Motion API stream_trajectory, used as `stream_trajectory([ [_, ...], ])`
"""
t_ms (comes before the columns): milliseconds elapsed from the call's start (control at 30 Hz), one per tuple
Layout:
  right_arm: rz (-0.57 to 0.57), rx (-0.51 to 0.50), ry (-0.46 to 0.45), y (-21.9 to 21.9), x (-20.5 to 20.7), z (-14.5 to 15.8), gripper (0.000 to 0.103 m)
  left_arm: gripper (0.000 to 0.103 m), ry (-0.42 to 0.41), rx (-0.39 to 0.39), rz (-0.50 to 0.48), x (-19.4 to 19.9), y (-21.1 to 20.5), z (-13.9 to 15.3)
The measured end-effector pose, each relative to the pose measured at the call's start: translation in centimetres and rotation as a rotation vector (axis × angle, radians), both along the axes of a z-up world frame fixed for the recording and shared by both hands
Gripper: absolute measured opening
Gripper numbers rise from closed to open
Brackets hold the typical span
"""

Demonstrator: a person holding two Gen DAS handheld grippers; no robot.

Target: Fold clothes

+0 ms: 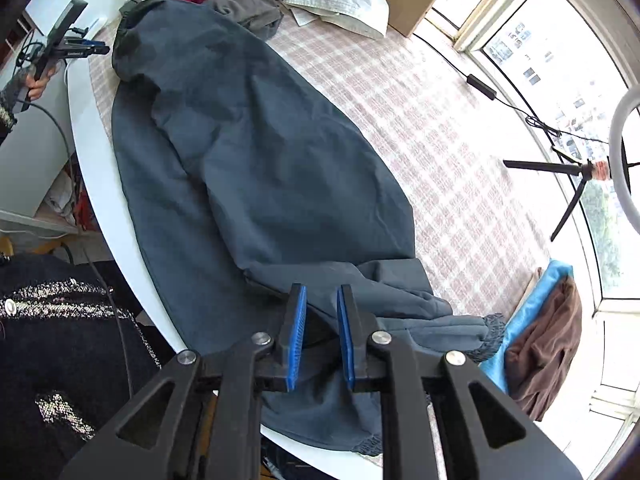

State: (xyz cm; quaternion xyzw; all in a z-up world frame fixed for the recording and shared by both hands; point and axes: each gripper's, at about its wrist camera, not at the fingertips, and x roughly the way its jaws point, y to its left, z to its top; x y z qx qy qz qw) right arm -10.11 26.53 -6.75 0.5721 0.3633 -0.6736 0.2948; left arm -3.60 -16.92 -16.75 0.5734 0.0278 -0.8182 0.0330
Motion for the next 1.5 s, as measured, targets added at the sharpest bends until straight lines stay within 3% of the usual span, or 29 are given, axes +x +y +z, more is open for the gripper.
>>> stream_trajectory([
  [100, -0.13, 0.181, 0.025, 1.4, -1.3, -2.2, 0.014, 0.032, 0.01, 0.031, -0.057, -1.4, -0.1, -0.9],
  [200, -0.327, 0.358, -0.01, 7.5, -1.9, -5.4, 0.008, 0.03, 0.016, 0.133, -0.088, -2.0, -1.2, -1.6],
  [333, -0.557, 0.472, -0.048, 13.1, -0.4, -6.2, 0.008, 0.03, 0.006, 0.19, -0.126, -1.8, -2.3, -1.6],
  [433, -0.624, 0.265, 0.01, 11.1, 0.7, -2.6, 0.018, 0.03, 0.009, 0.157, -0.167, -1.5, -2.2, -0.8],
  [500, -0.655, 0.145, 0.088, 9.2, 0.8, -0.6, 0.05, 0.03, 0.026, 0.107, -0.206, -1.5, -1.6, 0.4],
  [533, -0.669, 0.122, 0.119, 8.5, 0.9, -0.2, 0.054, 0.03, 0.036, 0.085, -0.224, -1.6, -1.3, 1.1],
  [633, -0.703, 0.109, 0.169, 8.0, 1.4, -0.1, 0.054, 0.03, 0.064, 0.061, -0.276, -1.9, 0.1, 3.6],
  [800, -0.835, 0.105, 0.131, 13.1, 2.8, -3.2, 0.054, 0.03, 0.111, 0.042, -0.381, -2.4, 4.4, 7.3],
  [1033, -0.995, -0.002, 0.101, 21.5, 3.2, -8.9, 0.054, 0.03, 0.081, 0.086, -0.607, -4.9, 19.7, 8.6],
  [1133, -0.996, -0.052, 0.104, 23.9, 2.5, -10.4, 0.053, 0.03, 0.069, 0.098, -0.735, -5.7, 30.1, 8.4],
  [1167, -0.996, -0.075, 0.098, 24.7, 2.4, -10.9, 0.047, 0.03, 0.062, 0.101, -0.768, -6.3, 33.7, 8.2],
  [1200, -0.995, -0.097, 0.093, 25.4, 2.3, -11.3, 0.026, 0.031, 0.055, 0.104, -0.801, -7.0, 37.3, 7.9],
  [1267, -0.999, -0.154, 0.075, 26.6, 2.4, -12.2, 0.002, 0.032, 0.035, 0.122, -0.853, -8.6, 44.1, 7.5],
  [1367, -0.982, -0.257, 0.067, 27.4, 3.6, -12.4, 0.002, 0.033, -0.034, 0.169, -0.878, -11.7, 52.7, 6.5],
  [1500, -0.923, -0.338, 0.1, 26.7, 5.6, -11.6, 0.002, 0.048, -0.126, 0.169, -0.89, -15.7, 61.6, 4.3],
])
